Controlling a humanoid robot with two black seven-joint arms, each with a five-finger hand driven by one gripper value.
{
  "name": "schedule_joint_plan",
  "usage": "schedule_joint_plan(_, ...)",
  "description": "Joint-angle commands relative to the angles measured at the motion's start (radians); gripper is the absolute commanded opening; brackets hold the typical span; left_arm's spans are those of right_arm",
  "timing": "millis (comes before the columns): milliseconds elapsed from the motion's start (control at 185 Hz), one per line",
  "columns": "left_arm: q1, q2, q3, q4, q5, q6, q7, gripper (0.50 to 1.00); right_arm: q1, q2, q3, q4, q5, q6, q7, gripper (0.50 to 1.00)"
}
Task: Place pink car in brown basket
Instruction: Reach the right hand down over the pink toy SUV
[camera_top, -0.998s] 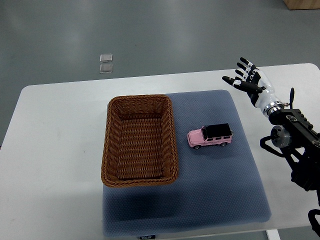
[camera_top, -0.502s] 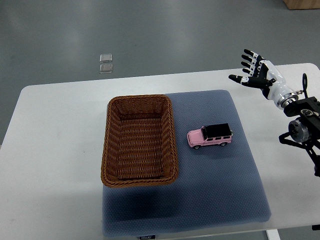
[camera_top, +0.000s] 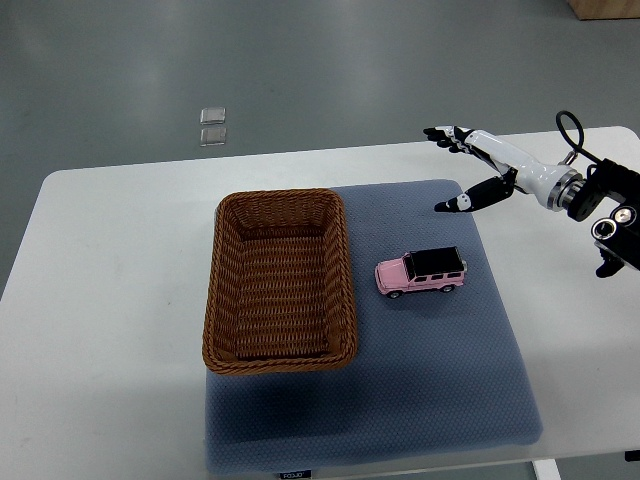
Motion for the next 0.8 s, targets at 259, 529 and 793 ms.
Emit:
schedule_joint_plan(259, 0.002, 0.0, 0.001, 0.0, 0.0, 0.0, 0.0, 1.0, 0.016, -0.106, -0.147, 0.181, -0.099, 0.046, 0.001, 0.946)
schedule_joint_plan(529, 0.002, 0.0, 0.001, 0.0, 0.0, 0.0, 0.0, 1.0, 0.05, -0.1, -0.218, 0.194, -0.199, 0.05, 0.001, 0.946)
schedule_joint_plan(793, 0.0, 0.0, 0.001, 0.0, 0.0, 0.0, 0.0, 1.0, 0.05, -0.089, -0.245, 0.174, -0.26, 0.043, -0.004, 0.944)
